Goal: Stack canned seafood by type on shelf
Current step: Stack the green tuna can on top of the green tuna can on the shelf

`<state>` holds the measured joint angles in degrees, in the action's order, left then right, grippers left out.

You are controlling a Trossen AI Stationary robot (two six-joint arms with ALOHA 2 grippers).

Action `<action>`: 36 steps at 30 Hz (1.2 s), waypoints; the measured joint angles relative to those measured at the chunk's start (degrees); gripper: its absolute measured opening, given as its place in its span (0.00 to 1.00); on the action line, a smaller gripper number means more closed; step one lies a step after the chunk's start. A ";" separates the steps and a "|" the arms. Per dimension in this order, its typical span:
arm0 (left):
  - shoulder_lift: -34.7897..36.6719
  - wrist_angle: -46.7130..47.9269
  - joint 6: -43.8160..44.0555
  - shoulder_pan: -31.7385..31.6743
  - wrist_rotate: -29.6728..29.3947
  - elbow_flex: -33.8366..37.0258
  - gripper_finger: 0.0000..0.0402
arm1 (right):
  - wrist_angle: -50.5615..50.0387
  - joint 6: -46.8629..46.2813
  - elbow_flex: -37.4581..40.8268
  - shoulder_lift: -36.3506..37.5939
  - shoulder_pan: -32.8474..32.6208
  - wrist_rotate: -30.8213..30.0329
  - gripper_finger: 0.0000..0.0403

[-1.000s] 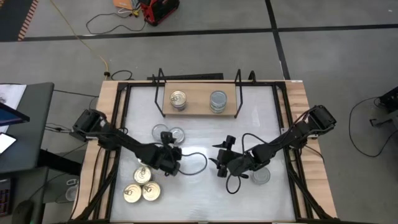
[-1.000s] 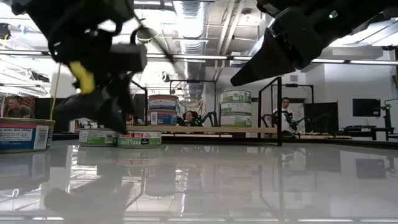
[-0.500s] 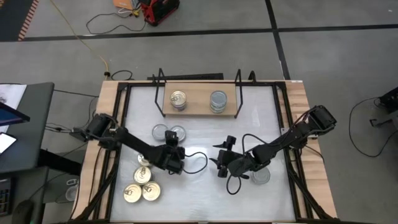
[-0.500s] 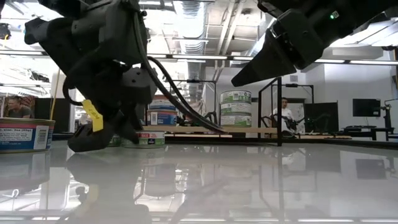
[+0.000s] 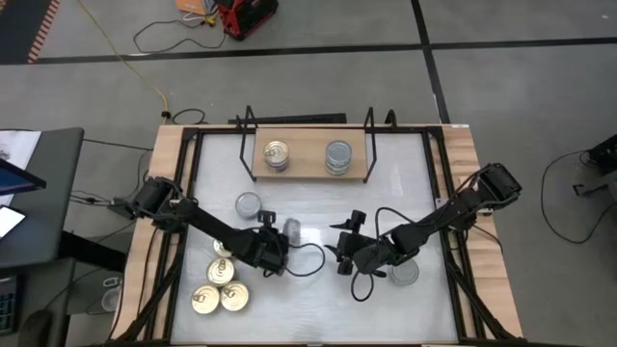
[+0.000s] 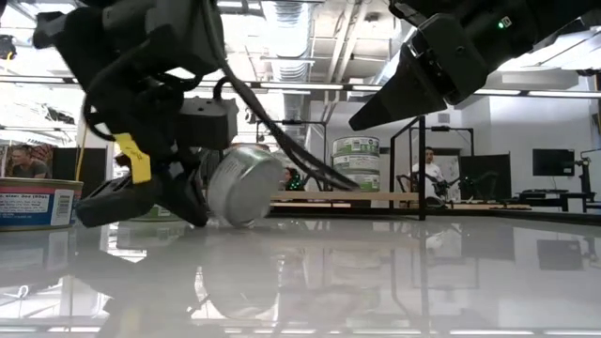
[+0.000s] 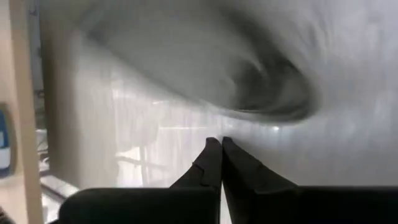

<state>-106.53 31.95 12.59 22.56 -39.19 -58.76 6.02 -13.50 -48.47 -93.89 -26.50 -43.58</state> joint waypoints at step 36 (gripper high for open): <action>7.11 -13.13 12.62 -5.51 18.30 -2.30 0.25 | -10.24 -6.14 -0.02 6.47 -4.15 1.30 0.73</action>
<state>-99.42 18.82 25.22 17.05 -20.89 -61.05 -4.22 -19.64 -48.49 -87.42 -30.65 -42.28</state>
